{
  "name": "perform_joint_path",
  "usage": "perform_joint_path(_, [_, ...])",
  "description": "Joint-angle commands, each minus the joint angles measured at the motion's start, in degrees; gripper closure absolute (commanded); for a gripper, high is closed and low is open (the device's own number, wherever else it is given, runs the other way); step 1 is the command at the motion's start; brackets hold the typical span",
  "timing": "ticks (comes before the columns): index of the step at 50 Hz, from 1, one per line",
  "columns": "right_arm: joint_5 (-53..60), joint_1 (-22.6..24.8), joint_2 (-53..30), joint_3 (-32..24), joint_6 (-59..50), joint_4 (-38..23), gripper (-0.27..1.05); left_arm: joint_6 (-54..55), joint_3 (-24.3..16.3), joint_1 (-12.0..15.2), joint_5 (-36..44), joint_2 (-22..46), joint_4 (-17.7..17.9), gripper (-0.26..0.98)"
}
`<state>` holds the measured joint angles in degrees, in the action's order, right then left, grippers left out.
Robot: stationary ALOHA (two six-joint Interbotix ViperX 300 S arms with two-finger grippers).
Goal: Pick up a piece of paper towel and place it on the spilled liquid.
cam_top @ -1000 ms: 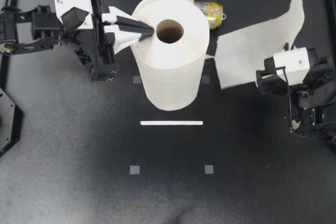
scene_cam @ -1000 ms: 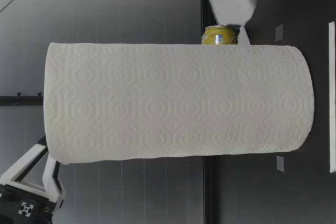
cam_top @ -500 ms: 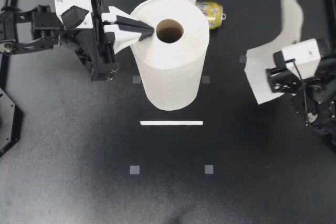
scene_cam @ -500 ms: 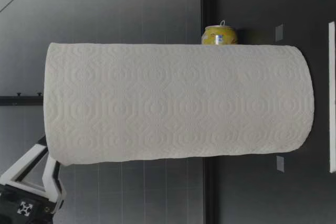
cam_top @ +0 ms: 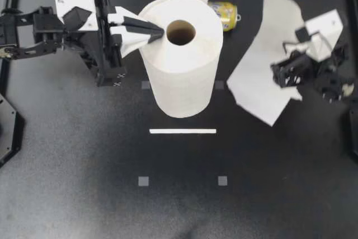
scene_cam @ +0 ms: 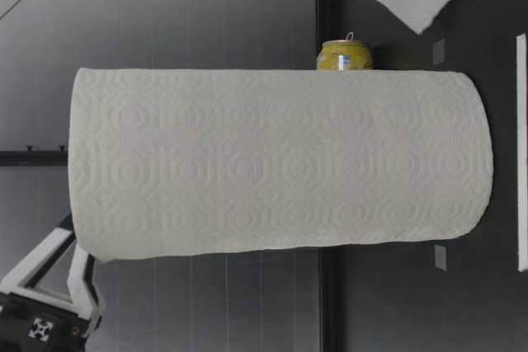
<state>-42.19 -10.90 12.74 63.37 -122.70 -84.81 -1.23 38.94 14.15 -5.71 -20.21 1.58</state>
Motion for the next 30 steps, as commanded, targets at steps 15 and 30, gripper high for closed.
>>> perform_joint_path(15, [14.2,-17.3,-5.3,-3.3,1.3,-10.5,0.93,0.2,2.1,-0.7,8.2,-0.6,0.0,0.68])
perform_joint_path(30, [16.5,-21.1,-13.1,-8.8,6.0,-11.7,0.93,-0.1,2.3,-2.2,14.7,-3.2,-0.1,0.68])
